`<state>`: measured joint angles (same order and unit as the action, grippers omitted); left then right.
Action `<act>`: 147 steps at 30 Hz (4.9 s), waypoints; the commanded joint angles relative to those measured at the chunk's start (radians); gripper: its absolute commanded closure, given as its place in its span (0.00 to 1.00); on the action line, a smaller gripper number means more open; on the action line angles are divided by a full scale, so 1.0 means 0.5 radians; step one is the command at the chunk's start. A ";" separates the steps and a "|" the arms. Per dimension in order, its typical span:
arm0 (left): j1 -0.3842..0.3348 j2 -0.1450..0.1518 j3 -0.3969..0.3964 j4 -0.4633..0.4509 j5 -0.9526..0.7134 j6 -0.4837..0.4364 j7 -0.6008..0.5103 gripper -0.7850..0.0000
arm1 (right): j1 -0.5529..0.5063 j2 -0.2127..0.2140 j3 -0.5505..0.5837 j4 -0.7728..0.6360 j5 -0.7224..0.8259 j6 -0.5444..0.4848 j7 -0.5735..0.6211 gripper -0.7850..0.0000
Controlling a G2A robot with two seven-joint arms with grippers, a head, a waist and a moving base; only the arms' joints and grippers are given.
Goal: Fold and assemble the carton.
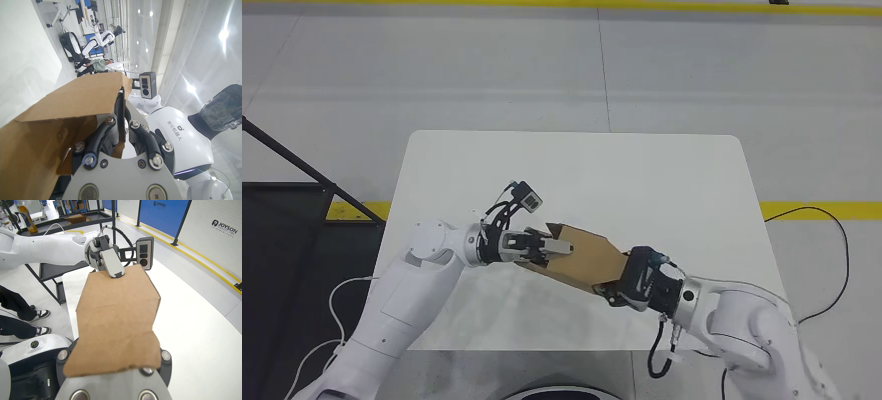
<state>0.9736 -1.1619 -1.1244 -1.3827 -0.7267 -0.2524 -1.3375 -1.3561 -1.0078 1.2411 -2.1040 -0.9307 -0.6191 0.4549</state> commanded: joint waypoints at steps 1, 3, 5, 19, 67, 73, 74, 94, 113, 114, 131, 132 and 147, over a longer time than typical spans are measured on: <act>0.001 0.001 -0.007 0.000 -0.002 -0.003 0.001 1.00 | -0.020 0.004 0.032 -0.003 0.019 -0.021 -0.022 0.55; 0.004 0.002 -0.016 0.000 -0.009 -0.009 -0.001 1.00 | -0.055 0.011 0.077 -0.012 0.040 -0.048 -0.055 0.55; 0.009 0.004 -0.025 0.000 -0.013 -0.013 -0.004 1.00 | -0.098 0.018 0.133 -0.025 0.062 -0.082 -0.086 0.55; 0.028 0.010 -0.050 -0.024 -0.017 -0.020 -0.003 1.00 | -0.307 0.066 0.431 0.003 0.366 -0.385 -0.181 0.53; 0.190 0.025 -0.143 -0.188 0.156 -0.308 0.255 1.00 | 0.061 0.198 0.285 0.603 2.429 -0.111 0.977 0.00; 0.190 0.025 -0.144 -0.186 0.146 -0.324 0.257 1.00 | 0.152 0.197 0.229 0.679 2.631 0.137 1.087 0.00; 0.190 0.025 -0.144 -0.185 0.146 -0.326 0.256 1.00 | 0.152 0.197 0.229 0.679 2.631 0.137 1.087 0.00; 0.227 0.030 -0.163 -0.239 0.161 -0.314 0.314 1.00 | 0.230 0.190 0.170 0.736 2.939 0.563 1.244 0.00; 0.229 0.032 -0.144 -0.250 0.248 -0.293 0.374 1.00 | 0.432 0.158 0.039 0.813 2.996 0.879 1.286 0.00; 0.229 0.032 -0.144 -0.250 0.248 -0.293 0.374 1.00 | 0.434 0.157 0.040 0.811 2.967 0.888 1.247 0.00; 0.208 0.030 -0.121 -0.215 0.275 -0.267 0.409 1.00 | 0.406 0.146 0.038 0.704 2.915 0.908 1.214 0.00; 0.206 0.030 -0.121 -0.211 0.282 -0.268 0.413 1.00 | 0.404 0.146 0.040 0.696 2.905 0.917 1.206 0.00; 0.194 0.029 -0.106 -0.203 0.293 -0.270 0.420 1.00 | 0.353 0.142 0.083 0.606 2.805 0.996 1.016 0.00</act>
<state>1.0704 -1.1477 -1.1777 -1.4839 -0.5788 -0.3890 -1.1271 -1.1765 -0.9363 1.2813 -1.7985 0.4769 -0.1173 0.9757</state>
